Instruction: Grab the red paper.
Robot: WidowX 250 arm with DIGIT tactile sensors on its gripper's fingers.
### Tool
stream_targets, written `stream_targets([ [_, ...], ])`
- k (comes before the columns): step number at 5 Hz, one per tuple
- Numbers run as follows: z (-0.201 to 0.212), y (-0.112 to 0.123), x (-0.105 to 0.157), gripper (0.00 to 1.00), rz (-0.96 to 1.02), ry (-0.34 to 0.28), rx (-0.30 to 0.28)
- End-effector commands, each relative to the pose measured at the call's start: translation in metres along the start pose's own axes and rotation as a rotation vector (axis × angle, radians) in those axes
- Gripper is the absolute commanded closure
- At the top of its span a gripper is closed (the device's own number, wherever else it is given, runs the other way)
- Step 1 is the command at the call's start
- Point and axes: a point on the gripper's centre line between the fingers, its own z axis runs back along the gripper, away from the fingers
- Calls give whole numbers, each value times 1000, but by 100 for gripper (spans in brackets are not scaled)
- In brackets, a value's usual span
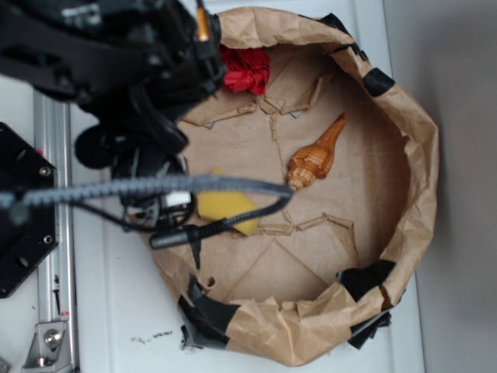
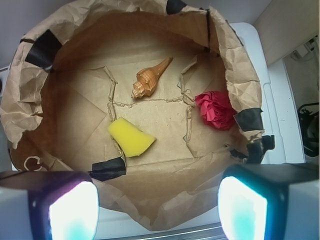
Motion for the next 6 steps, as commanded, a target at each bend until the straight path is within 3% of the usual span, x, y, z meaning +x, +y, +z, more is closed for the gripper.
stream_targets([
  [1,5,0,3,0,-10,-25,2],
  [2,-24,7,26,0,-263,-44,8],
  [3,-46,1,52,0,-508,-76,-42],
  [4,-63,-4,50,0,-762,-86,-40],
  [5,-94,6,39,0,-1025,-13,-13],
  [6,-138,35,47,0,-1298,127,58],
])
